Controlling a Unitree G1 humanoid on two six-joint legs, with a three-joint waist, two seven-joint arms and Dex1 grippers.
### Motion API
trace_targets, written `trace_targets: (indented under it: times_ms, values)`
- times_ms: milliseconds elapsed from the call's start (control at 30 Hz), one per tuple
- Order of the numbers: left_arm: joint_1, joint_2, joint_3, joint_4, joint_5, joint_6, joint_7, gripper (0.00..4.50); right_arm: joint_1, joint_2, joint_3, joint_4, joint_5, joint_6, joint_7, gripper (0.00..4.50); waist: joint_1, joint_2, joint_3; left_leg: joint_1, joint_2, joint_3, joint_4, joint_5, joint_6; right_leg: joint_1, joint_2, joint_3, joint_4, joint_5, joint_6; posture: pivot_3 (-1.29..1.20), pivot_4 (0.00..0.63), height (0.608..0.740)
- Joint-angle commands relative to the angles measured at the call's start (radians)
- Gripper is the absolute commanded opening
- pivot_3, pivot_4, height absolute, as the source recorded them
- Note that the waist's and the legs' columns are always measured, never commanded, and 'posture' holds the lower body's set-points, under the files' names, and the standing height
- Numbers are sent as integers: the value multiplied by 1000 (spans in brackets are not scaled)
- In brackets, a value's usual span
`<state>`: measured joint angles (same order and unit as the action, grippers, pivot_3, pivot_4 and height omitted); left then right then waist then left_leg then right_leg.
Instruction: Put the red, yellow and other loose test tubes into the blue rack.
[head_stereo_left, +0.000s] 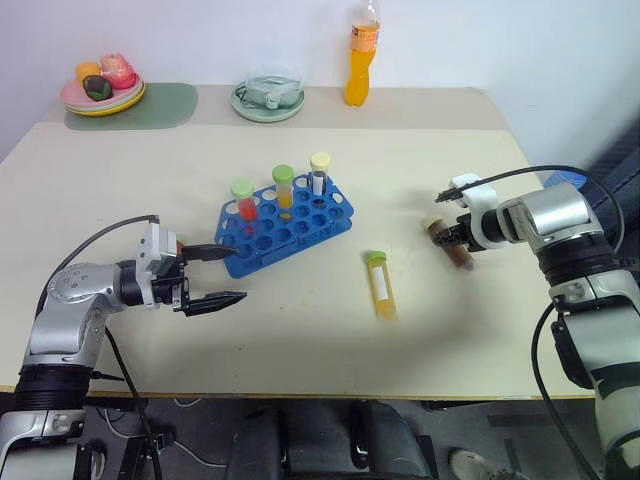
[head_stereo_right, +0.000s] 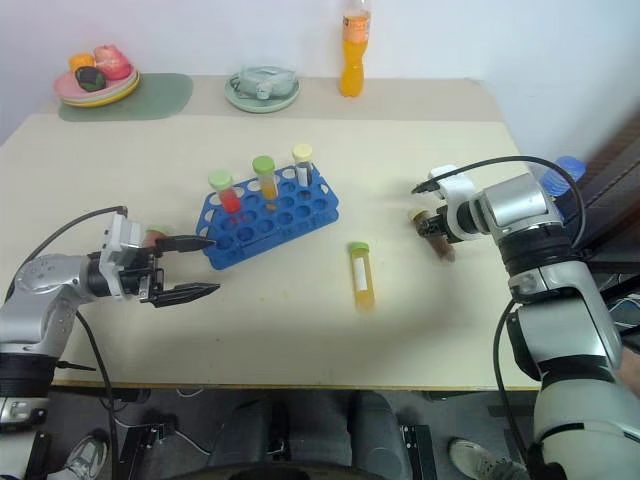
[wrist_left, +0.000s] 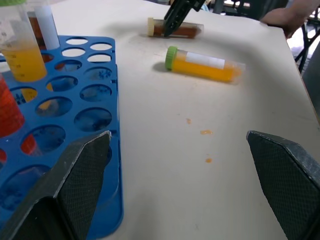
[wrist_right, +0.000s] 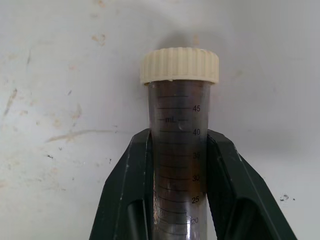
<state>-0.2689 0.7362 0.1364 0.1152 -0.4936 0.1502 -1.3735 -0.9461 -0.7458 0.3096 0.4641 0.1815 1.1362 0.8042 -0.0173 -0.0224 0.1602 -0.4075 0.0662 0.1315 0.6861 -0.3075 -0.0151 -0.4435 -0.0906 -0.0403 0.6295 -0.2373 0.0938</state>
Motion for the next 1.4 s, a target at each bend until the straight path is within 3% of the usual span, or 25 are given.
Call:
trace_targets:
  times_ms: [33,100,200,367,600,800,1400]
  values:
    - [7,5,35,-18,-23,-3,12,4500,37,-14,-141,-206,132,-54,116,976,1,0,0,0,0,0,0,0,0,0,0,0,0,0,0,0,150,740]
    - [13,0,36,-15,-22,-8,17,4500,105,-3,-212,-345,200,-117,164,976,2,0,0,0,0,0,0,0,0,0,0,0,0,0,0,0,150,740]
    - [13,-3,32,-12,-21,-12,22,4500,178,102,-333,-475,305,-176,137,976,2,0,0,0,0,0,0,0,0,0,1,0,0,0,0,0,150,740]
    - [-6,-3,30,5,-19,-16,27,4500,304,304,-401,-590,350,-461,99,976,5,0,0,0,0,-1,0,1,-1,1,1,0,1,0,0,0,150,740]
    - [-19,-4,30,9,-22,-16,32,4500,303,558,-355,-351,170,-988,-41,976,-1,0,0,1,0,-1,0,1,-2,1,1,0,1,0,0,0,150,740]
    - [-38,-9,28,10,-17,-20,43,4500,241,639,-349,-85,81,-1266,-109,976,-3,0,0,1,0,-1,0,1,-3,1,1,0,2,0,0,0,150,740]
    - [31,10,70,-97,-45,18,99,4500,123,714,-358,350,32,-1541,-127,976,-28,1,1,1,1,-1,0,2,-4,1,1,0,3,0,0,0,150,740]
